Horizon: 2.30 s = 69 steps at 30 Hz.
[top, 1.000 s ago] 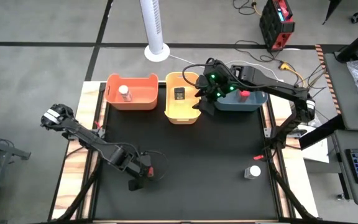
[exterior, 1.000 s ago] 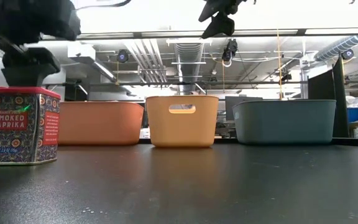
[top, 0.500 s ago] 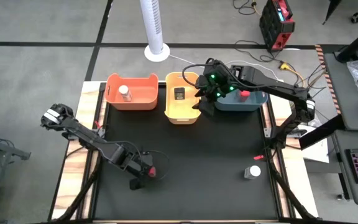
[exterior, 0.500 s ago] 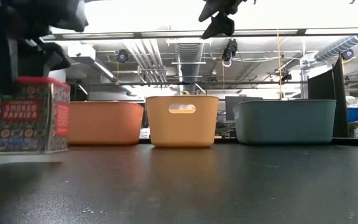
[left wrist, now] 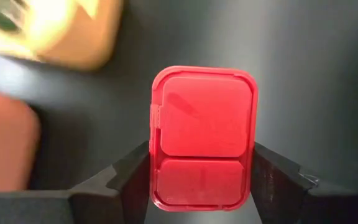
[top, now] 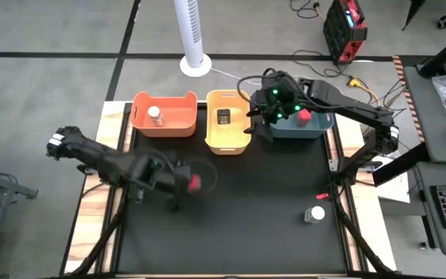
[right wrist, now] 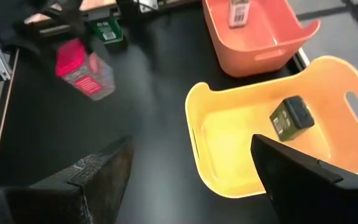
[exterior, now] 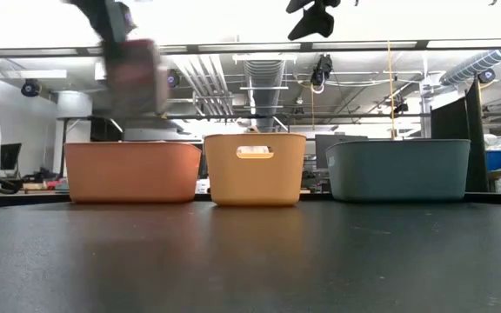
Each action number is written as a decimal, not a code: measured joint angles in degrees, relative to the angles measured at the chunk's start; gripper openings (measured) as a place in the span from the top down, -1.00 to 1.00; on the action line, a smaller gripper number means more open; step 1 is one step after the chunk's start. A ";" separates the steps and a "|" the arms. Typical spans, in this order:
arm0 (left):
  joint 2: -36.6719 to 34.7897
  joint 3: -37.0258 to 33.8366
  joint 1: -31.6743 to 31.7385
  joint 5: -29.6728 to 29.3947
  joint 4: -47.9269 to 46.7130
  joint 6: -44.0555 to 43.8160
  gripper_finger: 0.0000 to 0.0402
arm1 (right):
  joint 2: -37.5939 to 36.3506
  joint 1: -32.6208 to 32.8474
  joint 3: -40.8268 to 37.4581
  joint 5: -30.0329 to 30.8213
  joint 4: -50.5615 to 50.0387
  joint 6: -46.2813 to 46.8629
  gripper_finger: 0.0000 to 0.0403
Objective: Sort spices by type
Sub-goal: Put the red spice can into the blue bin
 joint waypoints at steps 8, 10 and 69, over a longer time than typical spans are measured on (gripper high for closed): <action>2.46 16.43 15.54 -1.24 2.55 18.51 -0.01 | -0.73 0.50 0.04 -4.91 2.90 -2.48 -0.62; 3.68 19.54 18.54 -0.93 2.83 22.85 -0.01 | -0.43 0.80 0.02 -6.02 3.76 -2.76 -0.62; 16.73 38.57 33.39 16.75 5.80 45.18 -0.45 | 2.16 -0.85 -0.09 3.39 2.67 -6.43 0.22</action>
